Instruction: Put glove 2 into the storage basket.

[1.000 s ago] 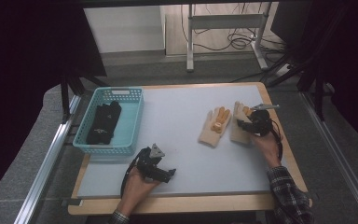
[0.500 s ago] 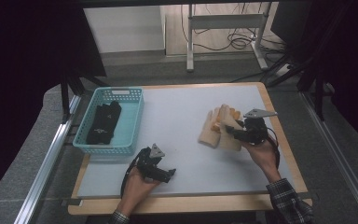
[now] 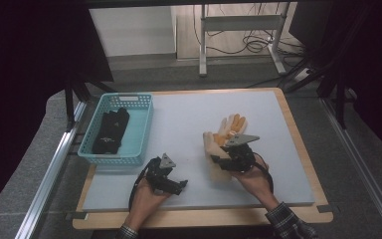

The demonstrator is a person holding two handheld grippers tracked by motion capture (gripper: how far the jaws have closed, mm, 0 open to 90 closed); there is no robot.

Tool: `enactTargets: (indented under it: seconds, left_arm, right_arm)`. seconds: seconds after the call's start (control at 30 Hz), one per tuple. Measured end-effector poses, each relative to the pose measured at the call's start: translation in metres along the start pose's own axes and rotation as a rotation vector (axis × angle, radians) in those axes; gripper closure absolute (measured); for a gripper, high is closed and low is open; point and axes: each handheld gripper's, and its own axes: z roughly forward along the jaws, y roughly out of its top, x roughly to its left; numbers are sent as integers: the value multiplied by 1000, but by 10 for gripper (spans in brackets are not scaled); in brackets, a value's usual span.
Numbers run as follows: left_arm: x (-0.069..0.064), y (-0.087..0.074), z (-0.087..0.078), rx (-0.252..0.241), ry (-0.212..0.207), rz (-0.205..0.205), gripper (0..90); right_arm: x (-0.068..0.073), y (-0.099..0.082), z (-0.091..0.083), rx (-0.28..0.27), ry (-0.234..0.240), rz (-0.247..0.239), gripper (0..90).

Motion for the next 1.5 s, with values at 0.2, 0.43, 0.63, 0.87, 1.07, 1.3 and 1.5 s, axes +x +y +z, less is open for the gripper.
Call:
enactTargets:
  seconds: [0.2,0.43,0.63,0.87,1.07,1.3,1.5]
  left_arm:
    - [0,0,0,0,-1,-2,4]
    - [0,0,0,2,-1,0,4]
    - [0,0,0,-1,-1,-3,4]
    - [0,0,0,-1,-2,-5,4]
    - [0,0,0,-1,-2,-5,4]
    - [0,0,0,2,-2,0,4]
    - [0,0,0,2,-2,0,4]
  right_arm:
    - [18,-17,21,36,20,13,459]
    - [15,-18,17,40,62,54,303]
    - [-5,-14,11,26,13,53,326]
    - [-44,-15,12,34,-56,115,436]
    - [-71,-9,15,40,-141,132,442]
    - [-90,1,34,72,-194,156,428]
    - [-97,-2,57,129,-235,212,394]
